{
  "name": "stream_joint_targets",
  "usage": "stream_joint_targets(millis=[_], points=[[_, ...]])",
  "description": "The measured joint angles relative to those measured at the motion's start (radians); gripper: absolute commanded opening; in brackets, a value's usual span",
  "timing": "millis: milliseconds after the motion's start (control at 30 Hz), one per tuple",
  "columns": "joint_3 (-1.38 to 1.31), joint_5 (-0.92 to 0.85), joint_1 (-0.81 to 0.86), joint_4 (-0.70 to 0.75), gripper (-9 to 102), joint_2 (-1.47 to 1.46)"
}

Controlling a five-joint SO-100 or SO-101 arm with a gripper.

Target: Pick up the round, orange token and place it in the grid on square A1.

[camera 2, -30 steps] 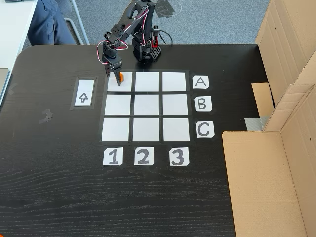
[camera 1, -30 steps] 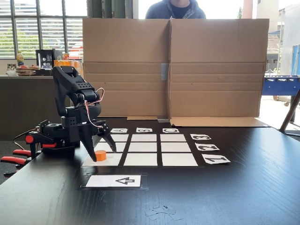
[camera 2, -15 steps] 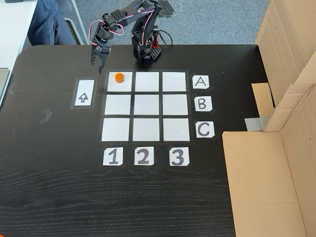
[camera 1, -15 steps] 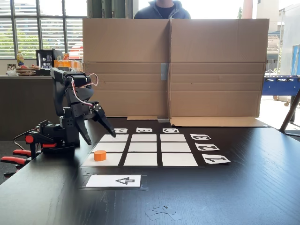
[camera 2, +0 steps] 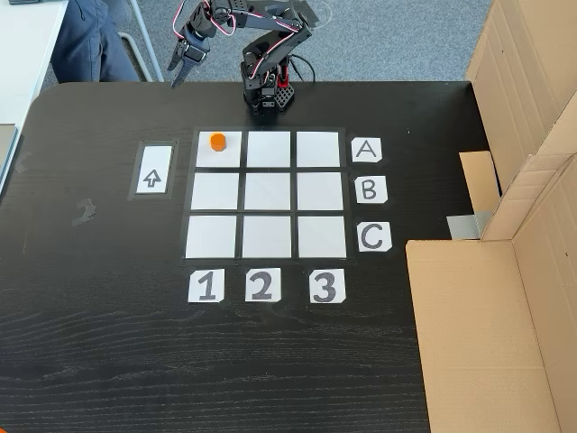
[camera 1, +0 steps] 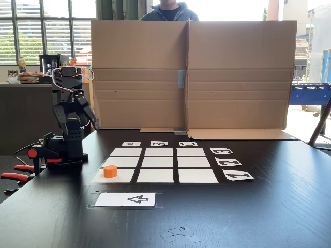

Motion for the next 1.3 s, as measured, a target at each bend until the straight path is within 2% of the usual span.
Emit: stream_joint_targets(millis=[433,700,1100,1300], points=[[0.268,-0.009,0.262,0.034,20,0.348],[0.448,-0.032,0.316,0.034,12,0.538],[0.733,-0.034,0.360,-0.091,9,0.684],[0.824,-0.034,0.382,-0.107,6,0.735]])
